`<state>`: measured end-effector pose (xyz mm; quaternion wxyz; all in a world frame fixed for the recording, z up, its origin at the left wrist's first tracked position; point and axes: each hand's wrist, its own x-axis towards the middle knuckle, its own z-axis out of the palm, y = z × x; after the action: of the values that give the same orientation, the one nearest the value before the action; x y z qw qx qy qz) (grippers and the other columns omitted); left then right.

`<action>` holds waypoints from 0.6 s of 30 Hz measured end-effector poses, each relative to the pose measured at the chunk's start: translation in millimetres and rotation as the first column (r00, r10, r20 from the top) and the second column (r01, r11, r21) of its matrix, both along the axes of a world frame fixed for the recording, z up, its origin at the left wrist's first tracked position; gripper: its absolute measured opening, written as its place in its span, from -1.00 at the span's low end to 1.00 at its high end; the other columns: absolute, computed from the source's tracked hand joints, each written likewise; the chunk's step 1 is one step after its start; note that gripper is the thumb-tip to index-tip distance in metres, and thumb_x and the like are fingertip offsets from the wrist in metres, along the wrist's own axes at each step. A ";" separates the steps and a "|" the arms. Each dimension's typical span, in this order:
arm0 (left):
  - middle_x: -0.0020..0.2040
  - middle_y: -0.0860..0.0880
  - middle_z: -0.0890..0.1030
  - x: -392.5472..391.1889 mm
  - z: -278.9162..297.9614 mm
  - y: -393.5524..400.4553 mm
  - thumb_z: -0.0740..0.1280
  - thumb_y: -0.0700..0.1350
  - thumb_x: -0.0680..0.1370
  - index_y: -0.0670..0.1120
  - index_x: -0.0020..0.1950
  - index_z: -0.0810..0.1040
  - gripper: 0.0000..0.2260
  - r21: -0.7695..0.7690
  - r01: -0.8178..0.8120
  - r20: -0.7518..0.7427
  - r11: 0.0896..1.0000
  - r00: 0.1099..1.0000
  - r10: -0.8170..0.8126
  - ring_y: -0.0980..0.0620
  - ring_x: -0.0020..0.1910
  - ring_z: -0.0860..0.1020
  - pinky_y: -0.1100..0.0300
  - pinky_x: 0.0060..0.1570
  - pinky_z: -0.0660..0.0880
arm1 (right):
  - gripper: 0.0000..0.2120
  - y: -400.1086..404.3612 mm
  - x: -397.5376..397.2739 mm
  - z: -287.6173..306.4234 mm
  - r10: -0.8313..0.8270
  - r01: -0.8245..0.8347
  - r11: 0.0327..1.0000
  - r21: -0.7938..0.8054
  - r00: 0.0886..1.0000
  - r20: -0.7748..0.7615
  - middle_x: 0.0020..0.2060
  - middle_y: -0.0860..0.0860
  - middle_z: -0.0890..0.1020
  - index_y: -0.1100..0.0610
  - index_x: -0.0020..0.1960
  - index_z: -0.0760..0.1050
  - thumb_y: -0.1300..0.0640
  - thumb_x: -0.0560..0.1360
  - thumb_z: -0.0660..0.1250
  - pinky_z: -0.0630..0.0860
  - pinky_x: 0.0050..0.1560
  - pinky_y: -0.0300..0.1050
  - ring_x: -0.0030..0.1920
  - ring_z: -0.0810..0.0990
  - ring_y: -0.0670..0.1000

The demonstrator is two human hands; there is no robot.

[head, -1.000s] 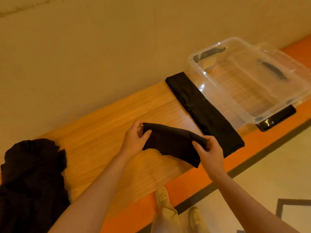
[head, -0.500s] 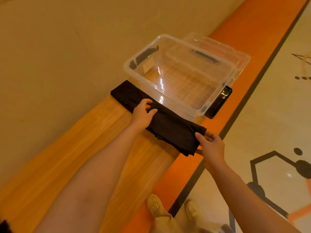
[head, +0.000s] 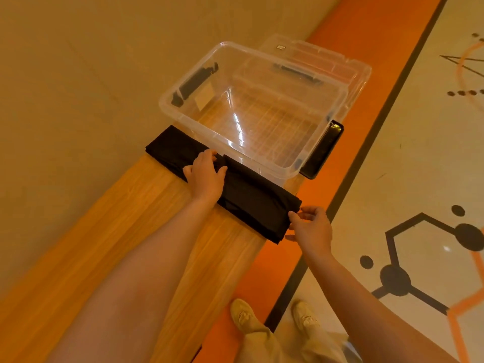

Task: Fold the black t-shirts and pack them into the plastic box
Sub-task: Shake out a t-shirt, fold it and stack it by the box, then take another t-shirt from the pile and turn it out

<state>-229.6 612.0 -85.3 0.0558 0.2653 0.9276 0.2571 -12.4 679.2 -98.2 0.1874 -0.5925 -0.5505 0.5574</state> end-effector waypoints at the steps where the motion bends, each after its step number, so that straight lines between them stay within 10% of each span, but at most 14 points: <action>1: 0.18 -0.02 0.52 3.8 0.4 -2.2 0.35 -0.05 0.56 -0.08 0.29 0.44 -0.68 -0.035 0.048 -0.140 0.998 0.989 -0.053 0.00 0.11 0.48 0.14 0.13 0.21 | -0.73 -1.0 2.4 0.8 0.067 -0.077 0.984 0.160 0.995 0.067 0.06 0.06 0.55 0.06 0.14 0.39 0.12 0.51 0.39 0.57 -0.23 -0.11 -0.10 0.57 -0.02; 4: 0.14 -0.05 0.54 20.3 -1.5 -7.5 0.32 -0.06 0.55 -0.10 0.18 0.50 -0.76 -0.055 0.287 -0.387 0.956 0.877 -0.285 -0.02 0.08 0.51 0.06 0.11 0.28 | -0.64 -4.1 3.6 5.6 0.257 -0.350 0.740 0.574 0.936 0.239 0.12 0.03 0.50 0.15 0.25 0.43 0.11 0.50 0.39 0.42 0.01 -0.24 0.07 0.48 -0.03; 8: 0.31 -0.11 0.50 35.1 -20.9 -14.9 0.18 0.11 0.55 -0.14 0.30 0.50 -0.55 -0.141 0.529 -0.277 0.837 0.790 -0.547 -0.06 0.32 0.44 -0.02 0.31 0.34 | -0.56 -9.1 -11.7 -3.2 0.473 -0.659 0.455 0.599 0.749 0.465 0.39 0.06 0.40 0.14 0.40 0.35 0.00 0.58 0.22 0.33 0.36 -0.08 0.37 0.36 0.05; 13: 0.59 0.02 -0.06 33.2 -37.1 -27.0 -0.06 0.30 0.55 0.06 0.59 0.02 -0.35 -0.295 0.521 -0.073 0.801 0.824 -0.562 0.02 0.56 -0.14 0.05 0.52 -0.16 | -0.45 -11.8 -9.3 -32.5 0.524 -0.799 0.359 0.482 0.600 0.604 0.56 -0.01 0.03 0.01 0.56 0.05 -0.18 0.63 -0.13 -0.07 0.53 0.02 0.55 -0.12 -0.02; 18: 0.59 0.05 -0.16 33.4 -35.3 -25.3 -0.15 0.34 0.52 0.12 0.58 -0.10 -0.34 -0.387 0.501 -0.044 0.774 0.829 -0.558 0.05 0.55 -0.23 0.08 0.51 -0.24 | -0.46 -13.7 -8.5 -36.2 0.507 -0.817 0.356 0.455 0.577 0.640 0.56 -0.01 0.00 0.00 0.56 -0.02 -0.18 0.64 -0.15 -0.13 0.51 0.02 0.55 -0.14 -0.02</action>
<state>-196.2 586.7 -120.7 0.1006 0.5206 0.8471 0.0355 -20.9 665.5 -134.5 0.0388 -0.2836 -0.9389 0.1912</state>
